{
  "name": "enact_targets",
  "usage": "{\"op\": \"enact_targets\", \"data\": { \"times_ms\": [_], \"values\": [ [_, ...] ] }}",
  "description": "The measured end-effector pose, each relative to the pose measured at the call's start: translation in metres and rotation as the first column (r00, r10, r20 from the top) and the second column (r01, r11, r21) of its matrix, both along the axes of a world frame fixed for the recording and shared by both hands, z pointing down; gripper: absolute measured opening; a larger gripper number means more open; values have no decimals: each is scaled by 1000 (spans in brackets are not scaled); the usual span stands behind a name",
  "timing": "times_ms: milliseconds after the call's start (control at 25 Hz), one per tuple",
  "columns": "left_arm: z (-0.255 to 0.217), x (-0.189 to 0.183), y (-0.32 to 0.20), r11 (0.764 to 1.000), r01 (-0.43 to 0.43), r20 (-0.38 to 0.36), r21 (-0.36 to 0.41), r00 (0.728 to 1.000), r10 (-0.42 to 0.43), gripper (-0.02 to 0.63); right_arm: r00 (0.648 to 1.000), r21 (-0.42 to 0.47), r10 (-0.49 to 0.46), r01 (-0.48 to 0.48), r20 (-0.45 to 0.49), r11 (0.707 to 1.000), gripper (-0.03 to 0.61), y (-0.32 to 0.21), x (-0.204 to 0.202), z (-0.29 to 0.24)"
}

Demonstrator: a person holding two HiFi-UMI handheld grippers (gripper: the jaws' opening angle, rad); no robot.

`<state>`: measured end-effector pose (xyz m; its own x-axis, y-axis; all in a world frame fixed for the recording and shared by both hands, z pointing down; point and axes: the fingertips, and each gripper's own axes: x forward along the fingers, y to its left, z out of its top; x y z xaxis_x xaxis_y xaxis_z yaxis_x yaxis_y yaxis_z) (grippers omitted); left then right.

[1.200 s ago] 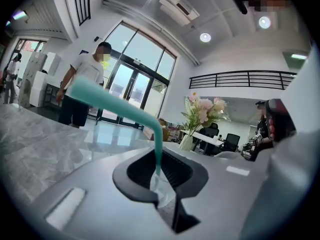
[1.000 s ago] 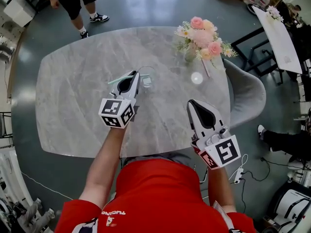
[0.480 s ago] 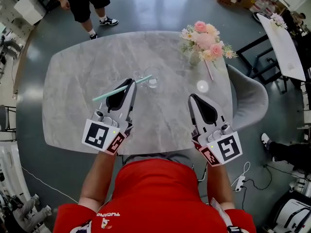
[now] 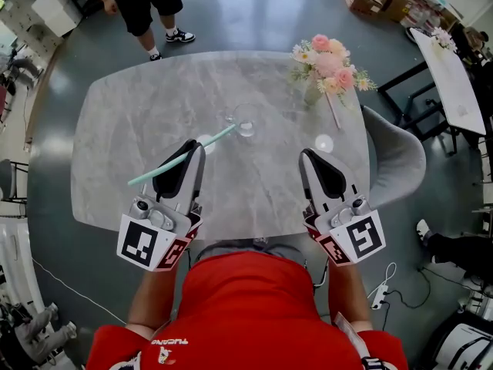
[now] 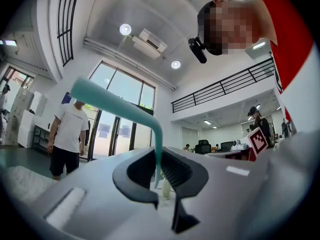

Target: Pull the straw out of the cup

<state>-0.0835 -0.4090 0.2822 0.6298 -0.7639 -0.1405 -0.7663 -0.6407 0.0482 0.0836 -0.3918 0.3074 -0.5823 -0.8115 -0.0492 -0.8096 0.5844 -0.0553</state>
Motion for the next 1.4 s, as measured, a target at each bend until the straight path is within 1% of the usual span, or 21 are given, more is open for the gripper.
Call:
{"op": "enact_targets", "data": {
  "times_ms": [160,440,720,1400],
  "values": [
    [-1,0,10,1000,0,3,7,1000,0,35,1000,6,-4,4,-1,1000,0,6,0,-3],
    [4,0,18,1000,4,-12,-8,1000,-4,35,1000,12,-4,4,-20,1000,0,13,-2,-3],
    [7,0,18,1000,5,-16,-16,1000,-5,35,999,11,-8,8,-38,1000,0,14,-3,-3],
    [11,5,14,1000,0,-13,-17,1000,0,35,999,17,1,0,-40,1000,0,14,3,-3]
  ]
}}
